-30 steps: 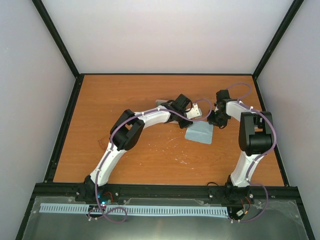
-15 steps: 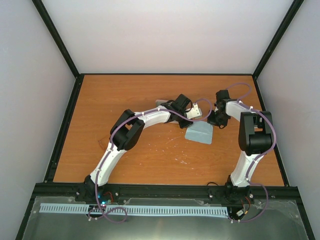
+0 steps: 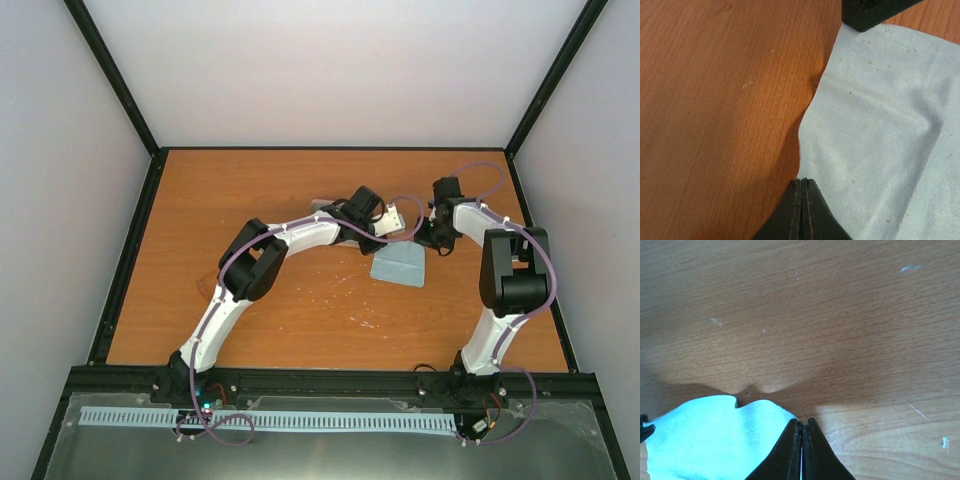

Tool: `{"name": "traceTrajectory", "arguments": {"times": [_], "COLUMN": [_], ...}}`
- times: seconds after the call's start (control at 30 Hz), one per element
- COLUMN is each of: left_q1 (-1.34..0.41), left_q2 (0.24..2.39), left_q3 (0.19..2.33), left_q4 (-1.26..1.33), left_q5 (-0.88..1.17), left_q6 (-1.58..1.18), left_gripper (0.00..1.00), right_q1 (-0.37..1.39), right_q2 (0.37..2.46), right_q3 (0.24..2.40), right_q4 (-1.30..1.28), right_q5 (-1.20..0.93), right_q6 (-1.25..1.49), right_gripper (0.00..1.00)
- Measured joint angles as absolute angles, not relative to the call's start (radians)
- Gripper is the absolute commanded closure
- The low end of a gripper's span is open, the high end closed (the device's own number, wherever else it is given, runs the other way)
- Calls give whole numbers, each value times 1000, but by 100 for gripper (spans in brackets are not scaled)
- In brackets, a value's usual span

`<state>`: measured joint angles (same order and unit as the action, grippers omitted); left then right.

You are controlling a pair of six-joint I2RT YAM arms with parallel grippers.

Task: Organize the sunglasses
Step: Fold the glasses cleaning cloth at the center of the board.

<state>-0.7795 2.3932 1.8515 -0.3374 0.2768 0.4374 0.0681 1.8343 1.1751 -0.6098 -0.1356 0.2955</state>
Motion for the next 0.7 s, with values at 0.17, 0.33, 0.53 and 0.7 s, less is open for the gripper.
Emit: {"name": "traceTrajectory", "arguments": {"times": [0.17, 0.33, 0.53, 0.7], "left_q1": [-776, -770, -768, -768], "left_q2": [2369, 2344, 2330, 2317], "left_q3": [1831, 1806, 1773, 1738], "left_q4": [-328, -311, -299, -286], "left_q5": [276, 276, 277, 277], "left_q6": [438, 439, 439, 438], "left_gripper": [99, 99, 99, 99], "right_q1": [68, 68, 68, 68], "right_q2": [1819, 1798, 1766, 1745], "right_q3": [1164, 1150, 1126, 1101], "right_q4": [-607, -602, -589, -573], "right_q5": [-135, -135, -144, -161], "right_q6": [294, 293, 290, 285], "right_gripper": [97, 97, 97, 97]}}
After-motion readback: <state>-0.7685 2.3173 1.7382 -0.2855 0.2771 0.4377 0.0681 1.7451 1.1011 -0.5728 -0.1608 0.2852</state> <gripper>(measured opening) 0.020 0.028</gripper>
